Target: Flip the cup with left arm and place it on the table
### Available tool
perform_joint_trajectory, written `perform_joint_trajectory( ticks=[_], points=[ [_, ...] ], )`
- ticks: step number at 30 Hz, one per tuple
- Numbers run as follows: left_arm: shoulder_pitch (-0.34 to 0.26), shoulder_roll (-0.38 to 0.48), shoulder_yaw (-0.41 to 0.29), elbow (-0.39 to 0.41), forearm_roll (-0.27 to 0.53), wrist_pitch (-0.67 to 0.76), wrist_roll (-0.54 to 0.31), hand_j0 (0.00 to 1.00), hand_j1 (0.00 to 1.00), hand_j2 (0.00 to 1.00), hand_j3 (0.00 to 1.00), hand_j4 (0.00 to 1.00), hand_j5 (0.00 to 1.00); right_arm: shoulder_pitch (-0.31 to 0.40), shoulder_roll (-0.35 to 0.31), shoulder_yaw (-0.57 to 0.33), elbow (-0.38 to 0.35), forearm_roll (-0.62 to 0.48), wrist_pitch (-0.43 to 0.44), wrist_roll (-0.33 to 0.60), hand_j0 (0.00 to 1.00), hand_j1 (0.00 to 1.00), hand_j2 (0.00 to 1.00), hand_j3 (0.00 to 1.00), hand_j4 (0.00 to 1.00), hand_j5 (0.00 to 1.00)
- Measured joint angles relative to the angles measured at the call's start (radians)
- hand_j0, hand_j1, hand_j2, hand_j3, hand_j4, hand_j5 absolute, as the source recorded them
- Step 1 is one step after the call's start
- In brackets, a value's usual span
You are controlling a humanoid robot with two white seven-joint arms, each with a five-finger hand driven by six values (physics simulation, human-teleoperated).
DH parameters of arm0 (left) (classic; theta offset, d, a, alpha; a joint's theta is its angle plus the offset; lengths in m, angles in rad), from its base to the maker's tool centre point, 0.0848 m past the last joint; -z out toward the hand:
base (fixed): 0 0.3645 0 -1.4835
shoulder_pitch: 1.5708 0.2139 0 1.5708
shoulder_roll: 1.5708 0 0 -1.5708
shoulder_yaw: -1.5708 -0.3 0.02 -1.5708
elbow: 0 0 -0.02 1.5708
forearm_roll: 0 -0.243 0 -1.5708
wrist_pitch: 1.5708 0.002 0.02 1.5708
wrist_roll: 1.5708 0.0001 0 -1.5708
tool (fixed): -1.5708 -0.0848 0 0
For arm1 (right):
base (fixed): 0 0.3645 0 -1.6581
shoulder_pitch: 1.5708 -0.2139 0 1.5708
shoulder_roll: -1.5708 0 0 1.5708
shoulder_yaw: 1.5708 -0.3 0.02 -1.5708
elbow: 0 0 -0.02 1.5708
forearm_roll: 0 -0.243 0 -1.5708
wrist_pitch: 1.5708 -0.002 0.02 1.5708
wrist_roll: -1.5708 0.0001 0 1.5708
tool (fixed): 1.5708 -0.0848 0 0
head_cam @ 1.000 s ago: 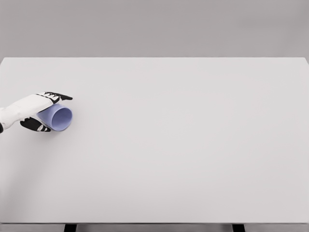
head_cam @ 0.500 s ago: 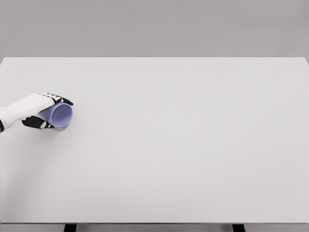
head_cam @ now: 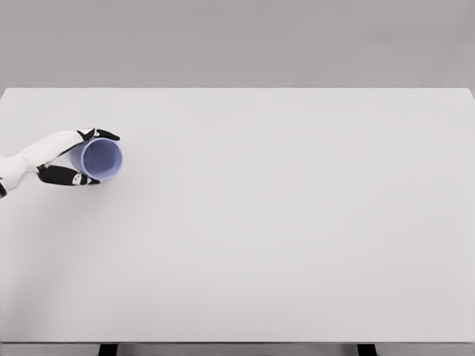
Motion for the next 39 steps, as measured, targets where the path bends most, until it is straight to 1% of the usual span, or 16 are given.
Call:
perform_joint_trajectory(
  ticks=[7,15,22,28,30,35,39],
  points=[
    [0.008,0.000,-0.003,-0.020,0.125,0.007,0.000,0.80,0.80,0.80,0.80,0.80,0.80,0.000,0.000,0.000,0.000,0.000,0.000,0.000,1.00,1.00,1.00,1.00,1.00,1.00],
    [0.052,-0.002,-0.008,-0.048,0.222,0.011,0.000,0.80,0.80,0.80,0.80,0.80,0.80,0.000,0.000,0.000,0.000,0.000,0.000,0.000,1.00,1.00,1.00,1.00,1.00,1.00],
    [0.097,0.000,-0.008,-0.085,0.331,0.013,0.001,0.80,0.80,0.80,0.80,0.80,0.80,0.000,0.000,0.000,0.000,0.000,0.000,0.000,1.00,1.00,1.00,1.00,1.00,1.00],
    [0.120,0.000,-0.006,-0.124,0.395,0.060,0.001,0.81,0.81,0.81,0.81,0.81,0.81,0.000,0.000,0.000,0.000,0.000,0.000,0.000,1.00,1.00,1.00,1.00,1.00,1.00],
    [0.124,0.000,-0.005,-0.132,0.416,0.065,0.001,0.81,0.81,0.81,0.81,0.81,0.81,0.000,0.000,0.000,0.000,0.000,0.000,0.000,1.00,1.00,1.00,1.00,1.00,1.00],
    [0.158,0.000,-0.005,-0.154,0.466,0.070,0.001,0.81,0.81,0.81,0.81,0.81,0.81,0.000,0.000,0.000,0.000,0.000,0.000,0.000,1.00,1.00,1.00,1.00,1.00,1.00],
    [0.170,-0.001,-0.004,-0.168,0.498,0.071,0.002,0.82,0.82,0.82,0.82,0.82,0.82,0.000,0.000,0.000,0.000,0.000,0.000,0.000,1.00,1.00,1.00,1.00,1.00,1.00]
  ],
)
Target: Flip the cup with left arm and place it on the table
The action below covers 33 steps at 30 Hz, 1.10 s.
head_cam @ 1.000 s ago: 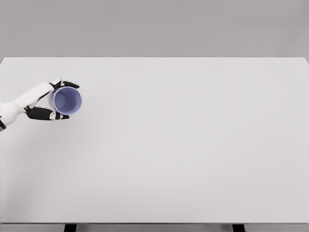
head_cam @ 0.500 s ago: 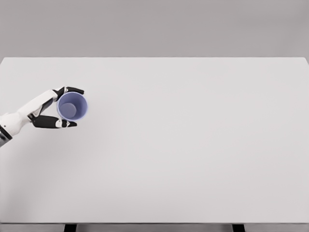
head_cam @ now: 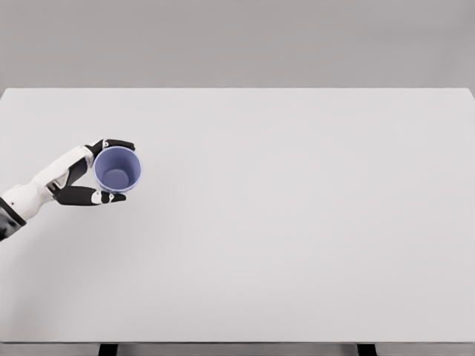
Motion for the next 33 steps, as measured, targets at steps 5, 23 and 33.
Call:
perform_joint_trajectory(
  ticks=[5,23,33],
  points=[
    [0.021,-0.002,0.000,-0.010,0.036,0.001,0.000,0.82,0.82,0.82,0.82,0.82,0.82,0.000,0.000,0.000,0.000,0.000,0.000,0.000,1.00,1.00,1.00,1.00,1.00,1.00],
    [0.061,-0.075,0.002,-0.012,0.089,0.003,0.000,0.90,0.90,0.90,0.90,0.90,0.90,0.000,0.000,0.000,0.000,0.000,0.000,0.000,1.00,1.00,1.00,1.00,1.00,1.00],
    [0.063,-0.089,0.001,-0.006,0.084,0.002,-0.001,1.00,1.00,1.00,1.00,1.00,1.00,0.000,0.000,0.000,0.000,0.000,0.000,0.000,1.00,1.00,1.00,1.00,1.00,1.00]
  ],
)
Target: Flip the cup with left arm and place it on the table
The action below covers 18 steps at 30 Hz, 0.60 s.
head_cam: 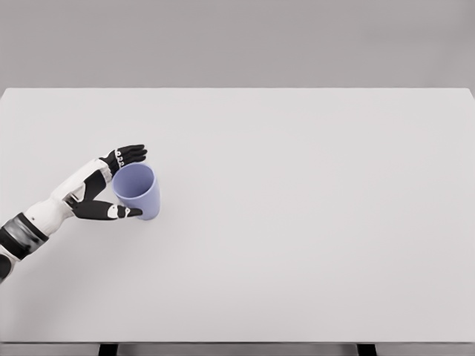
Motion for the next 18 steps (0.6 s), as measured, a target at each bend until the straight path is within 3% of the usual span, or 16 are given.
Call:
perform_joint_trajectory(
  ticks=[18],
  points=[
    [-0.003,0.014,0.011,0.004,-0.028,-0.002,0.000,1.00,1.00,1.00,1.00,1.00,1.00,0.000,0.000,0.000,0.000,0.000,0.000,0.000,1.00,1.00,1.00,1.00,1.00,1.00]
  ],
)
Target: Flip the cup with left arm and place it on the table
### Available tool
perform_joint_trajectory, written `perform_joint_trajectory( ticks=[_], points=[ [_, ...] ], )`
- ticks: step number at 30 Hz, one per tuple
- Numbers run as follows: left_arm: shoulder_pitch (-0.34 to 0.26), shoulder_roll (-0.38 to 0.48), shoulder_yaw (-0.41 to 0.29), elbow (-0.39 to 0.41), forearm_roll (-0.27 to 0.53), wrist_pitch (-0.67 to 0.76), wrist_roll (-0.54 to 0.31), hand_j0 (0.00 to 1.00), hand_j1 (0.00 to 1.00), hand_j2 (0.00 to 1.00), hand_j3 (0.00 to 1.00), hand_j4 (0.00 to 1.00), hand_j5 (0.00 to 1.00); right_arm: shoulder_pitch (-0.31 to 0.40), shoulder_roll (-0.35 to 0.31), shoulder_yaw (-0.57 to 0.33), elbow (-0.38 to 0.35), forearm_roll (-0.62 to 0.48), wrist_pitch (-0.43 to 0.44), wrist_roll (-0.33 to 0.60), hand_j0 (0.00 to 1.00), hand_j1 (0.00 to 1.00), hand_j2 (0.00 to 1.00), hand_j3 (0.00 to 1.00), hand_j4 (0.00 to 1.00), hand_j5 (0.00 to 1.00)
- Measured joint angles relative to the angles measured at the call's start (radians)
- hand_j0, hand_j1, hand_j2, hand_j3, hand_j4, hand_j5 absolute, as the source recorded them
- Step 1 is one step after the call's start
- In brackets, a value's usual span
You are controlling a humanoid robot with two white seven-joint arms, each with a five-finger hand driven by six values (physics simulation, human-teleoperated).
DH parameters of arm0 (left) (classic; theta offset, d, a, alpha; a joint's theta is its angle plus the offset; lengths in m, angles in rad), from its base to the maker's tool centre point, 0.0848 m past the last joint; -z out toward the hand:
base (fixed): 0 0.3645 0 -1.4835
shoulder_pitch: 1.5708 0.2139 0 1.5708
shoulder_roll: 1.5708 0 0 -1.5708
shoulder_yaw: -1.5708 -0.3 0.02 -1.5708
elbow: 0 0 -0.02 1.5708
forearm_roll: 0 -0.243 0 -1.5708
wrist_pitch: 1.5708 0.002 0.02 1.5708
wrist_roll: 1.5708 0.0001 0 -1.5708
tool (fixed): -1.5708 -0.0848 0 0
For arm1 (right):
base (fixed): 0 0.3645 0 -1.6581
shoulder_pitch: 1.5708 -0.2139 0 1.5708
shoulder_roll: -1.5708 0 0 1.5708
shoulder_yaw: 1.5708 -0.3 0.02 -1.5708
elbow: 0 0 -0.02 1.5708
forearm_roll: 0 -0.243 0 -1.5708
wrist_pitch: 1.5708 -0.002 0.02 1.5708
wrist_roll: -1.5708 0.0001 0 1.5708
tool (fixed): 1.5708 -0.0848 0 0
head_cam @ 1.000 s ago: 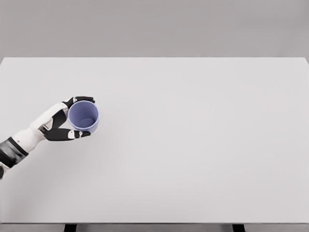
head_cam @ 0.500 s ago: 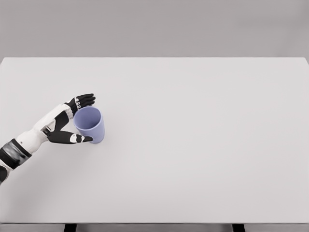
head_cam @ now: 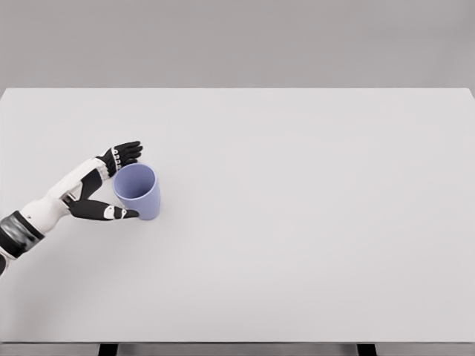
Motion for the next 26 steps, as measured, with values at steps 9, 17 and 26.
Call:
perform_joint_trajectory(
  ticks=[9,17,26],
  points=[
    [-0.002,0.023,0.010,0.008,-0.006,0.000,0.000,1.00,1.00,1.00,1.00,1.00,1.00,0.000,0.000,0.000,0.000,0.000,0.000,0.000,1.00,1.00,1.00,1.00,1.00,1.00],
    [0.052,0.092,0.040,0.001,-0.007,-0.012,0.000,1.00,1.00,1.00,1.00,1.00,1.00,0.000,0.000,0.000,0.000,0.000,0.000,0.000,1.00,1.00,1.00,1.00,1.00,1.00],
    [0.060,0.175,0.113,-0.007,-0.022,-0.014,0.004,1.00,1.00,1.00,1.00,1.00,1.00,0.000,0.000,0.000,0.000,0.000,0.000,0.000,1.00,1.00,1.00,1.00,1.00,1.00]
  ],
)
